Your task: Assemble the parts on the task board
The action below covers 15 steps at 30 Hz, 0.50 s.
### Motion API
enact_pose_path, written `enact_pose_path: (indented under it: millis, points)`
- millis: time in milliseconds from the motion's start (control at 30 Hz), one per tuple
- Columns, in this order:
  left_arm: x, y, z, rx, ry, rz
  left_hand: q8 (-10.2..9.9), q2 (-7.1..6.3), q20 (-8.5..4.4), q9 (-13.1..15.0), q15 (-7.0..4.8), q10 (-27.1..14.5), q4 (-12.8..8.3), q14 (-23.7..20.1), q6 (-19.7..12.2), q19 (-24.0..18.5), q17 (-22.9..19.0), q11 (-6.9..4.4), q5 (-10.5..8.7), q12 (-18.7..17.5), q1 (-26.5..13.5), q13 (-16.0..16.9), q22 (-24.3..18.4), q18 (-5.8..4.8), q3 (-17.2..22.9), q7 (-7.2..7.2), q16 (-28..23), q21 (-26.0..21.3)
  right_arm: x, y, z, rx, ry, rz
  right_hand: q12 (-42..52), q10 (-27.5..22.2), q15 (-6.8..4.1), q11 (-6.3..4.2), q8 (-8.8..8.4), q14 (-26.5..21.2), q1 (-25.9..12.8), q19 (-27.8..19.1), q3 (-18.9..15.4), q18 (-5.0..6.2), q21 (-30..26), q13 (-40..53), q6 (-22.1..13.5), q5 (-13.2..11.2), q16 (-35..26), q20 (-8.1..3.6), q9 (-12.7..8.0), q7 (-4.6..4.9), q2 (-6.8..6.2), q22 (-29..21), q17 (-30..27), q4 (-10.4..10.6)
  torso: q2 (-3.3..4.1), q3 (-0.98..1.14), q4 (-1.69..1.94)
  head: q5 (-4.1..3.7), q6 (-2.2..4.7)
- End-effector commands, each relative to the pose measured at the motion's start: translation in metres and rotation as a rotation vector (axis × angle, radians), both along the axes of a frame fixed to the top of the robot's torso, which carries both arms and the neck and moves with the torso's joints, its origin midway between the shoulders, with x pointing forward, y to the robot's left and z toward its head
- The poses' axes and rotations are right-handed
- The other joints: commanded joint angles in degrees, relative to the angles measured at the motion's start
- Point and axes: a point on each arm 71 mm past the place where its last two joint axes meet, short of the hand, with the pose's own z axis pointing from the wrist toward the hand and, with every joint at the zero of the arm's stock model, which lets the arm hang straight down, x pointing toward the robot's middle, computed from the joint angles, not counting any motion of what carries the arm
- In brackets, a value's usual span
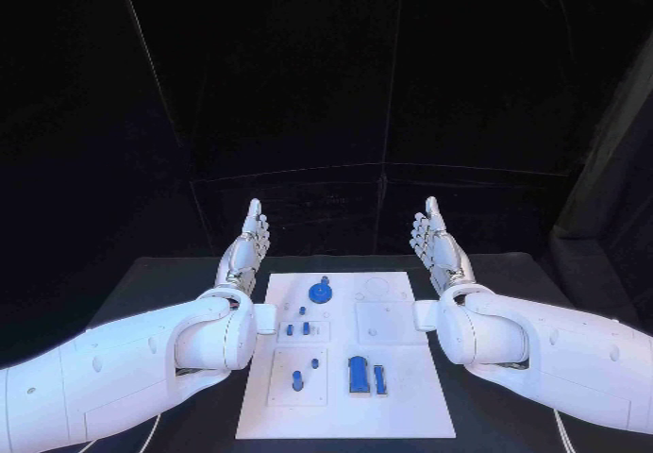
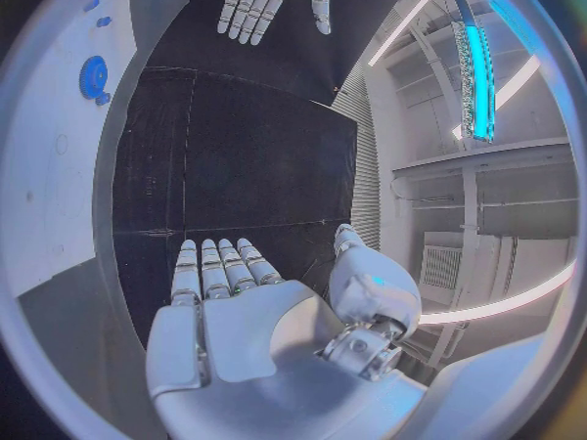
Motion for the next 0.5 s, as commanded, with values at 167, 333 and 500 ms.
enact_pose_path:
  millis: [167,333,500]
  points:
    - [0.0003,-0.0001,0.0038,0.013,-0.036,0.004,-0.2,0.01,-0.2,0.0,-0.11,-3.0,0.0,-2.8,-3.2,-6.0,-0.1,0.0,-0.22,-0.4,-3.9,-0.1,-0.3,-1.22,-0.3,-0.05,-0.4,-0.2,0.0002,0.0001,0.0027,-0.002,-0.019,-0.007,-0.2,-3.9,0.08,-0.01,-0.23,-3.9,-5.0,-3.8,0.3,-0.37,-0.4,-0.1,-7.3,-0.4,-0.3,-0.01,-0.1,-0.09,-0.02,-0.1,-0.1,0.0,0.01,0.0,-0.01,-0.01,-0.01]
    - [0.0003,-0.0001,0.0038,0.013,-0.036,0.004,-0.2,0.01,-0.2,0.0,-0.11,-7.6,0.0,-6.9,-7.5,-6.0,-0.1,0.0,-0.22,-0.4,-4.9,-0.1,-0.3,-1.22,-0.3,-0.05,-0.4,-0.2,0.0002,0.0001,0.0027,-0.002,-0.019,-0.007,-0.2,-8.0,0.08,-0.01,-0.23,-8.2,-10.8,-7.9,0.3,-0.37,-0.4,-0.1,-7.3,-0.4,-0.3,-0.01,-0.1,-0.09,-0.02,-0.1,-0.1,0.0,0.01,0.0,-0.01,-0.01,-0.01]
    - [0.0003,-0.0001,0.0038,0.013,-0.036,0.004,-0.2,0.01,-0.2,0.0,-0.11,-7.6,0.0,-6.9,-7.5,-6.0,-0.1,0.0,-0.22,-0.4,-9.6,-0.1,-0.3,-1.22,-0.3,-0.05,-0.4,-0.2,0.0002,0.0001,0.0027,-0.002,-0.019,-0.007,-0.2,-8.0,0.08,-0.01,-0.23,-8.2,-10.8,-7.9,0.3,-0.37,-0.4,-0.1,-7.3,-0.4,-0.3,-0.01,-0.1,-0.09,-0.02,-0.1,-0.1,0.0,0.01,0.0,-0.01,-0.01,-0.01]
